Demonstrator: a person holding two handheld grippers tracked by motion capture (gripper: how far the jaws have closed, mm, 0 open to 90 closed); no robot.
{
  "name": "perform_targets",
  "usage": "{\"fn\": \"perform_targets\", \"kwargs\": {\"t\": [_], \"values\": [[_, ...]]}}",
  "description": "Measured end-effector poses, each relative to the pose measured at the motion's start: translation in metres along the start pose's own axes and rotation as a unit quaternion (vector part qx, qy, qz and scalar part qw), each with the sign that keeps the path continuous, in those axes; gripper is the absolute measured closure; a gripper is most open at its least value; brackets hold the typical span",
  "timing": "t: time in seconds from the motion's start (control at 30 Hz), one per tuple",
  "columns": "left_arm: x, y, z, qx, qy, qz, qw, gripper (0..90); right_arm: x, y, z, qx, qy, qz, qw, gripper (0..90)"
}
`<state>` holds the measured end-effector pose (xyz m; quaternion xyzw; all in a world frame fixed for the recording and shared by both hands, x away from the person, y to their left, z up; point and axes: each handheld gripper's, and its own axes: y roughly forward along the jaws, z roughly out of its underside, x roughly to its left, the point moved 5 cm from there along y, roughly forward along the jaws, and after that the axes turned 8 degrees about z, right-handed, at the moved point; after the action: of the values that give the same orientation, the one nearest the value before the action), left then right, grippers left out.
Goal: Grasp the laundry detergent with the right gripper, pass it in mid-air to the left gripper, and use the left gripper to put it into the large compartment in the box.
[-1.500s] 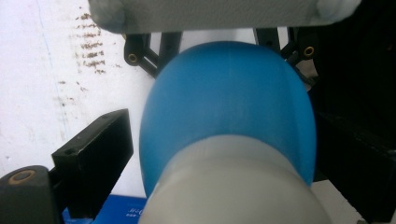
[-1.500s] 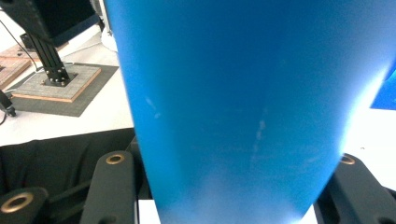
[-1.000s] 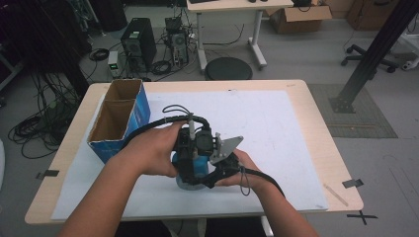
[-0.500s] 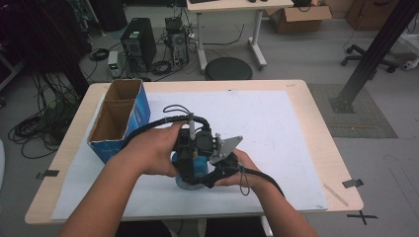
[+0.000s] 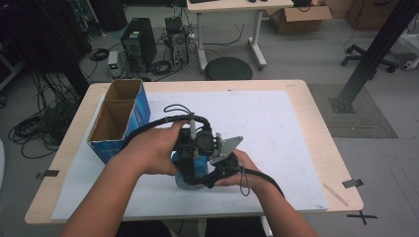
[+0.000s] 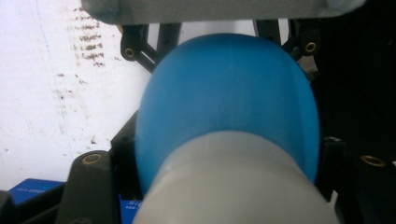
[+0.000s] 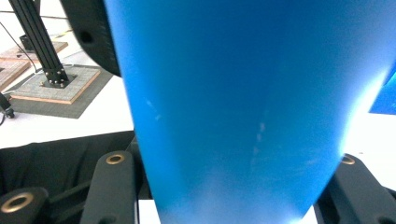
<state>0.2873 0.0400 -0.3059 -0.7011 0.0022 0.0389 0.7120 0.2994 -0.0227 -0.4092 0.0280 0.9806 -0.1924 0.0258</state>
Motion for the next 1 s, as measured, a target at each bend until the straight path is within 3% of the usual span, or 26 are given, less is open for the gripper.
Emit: {"fn": "perform_targets", "kwargs": {"t": [0.73,0.9,0.93,1.0], "values": [[0.0014,0.0004,0.0009,0.017,-0.012,0.008,0.9997,38.8,0.0011,0.0018,-0.0004,0.005,0.004,0.000,1.0000,45.1],[0.0008,-0.0027,0.0002,0.021,-0.014,0.010,0.9996,38.9,-0.0012,0.0019,-0.0027,0.003,-0.011,0.003,0.9999,44.2],[0.0005,-0.0053,-0.0004,0.023,-0.012,0.009,0.9996,38.9,0.0012,0.0007,-0.0042,0.003,0.006,-0.002,1.0000,43.4],[0.0005,-0.0065,-0.0009,0.022,-0.012,0.009,0.9996,38.9,0.0008,0.0001,-0.0048,0.002,0.007,-0.001,1.0000,43.1]]}}
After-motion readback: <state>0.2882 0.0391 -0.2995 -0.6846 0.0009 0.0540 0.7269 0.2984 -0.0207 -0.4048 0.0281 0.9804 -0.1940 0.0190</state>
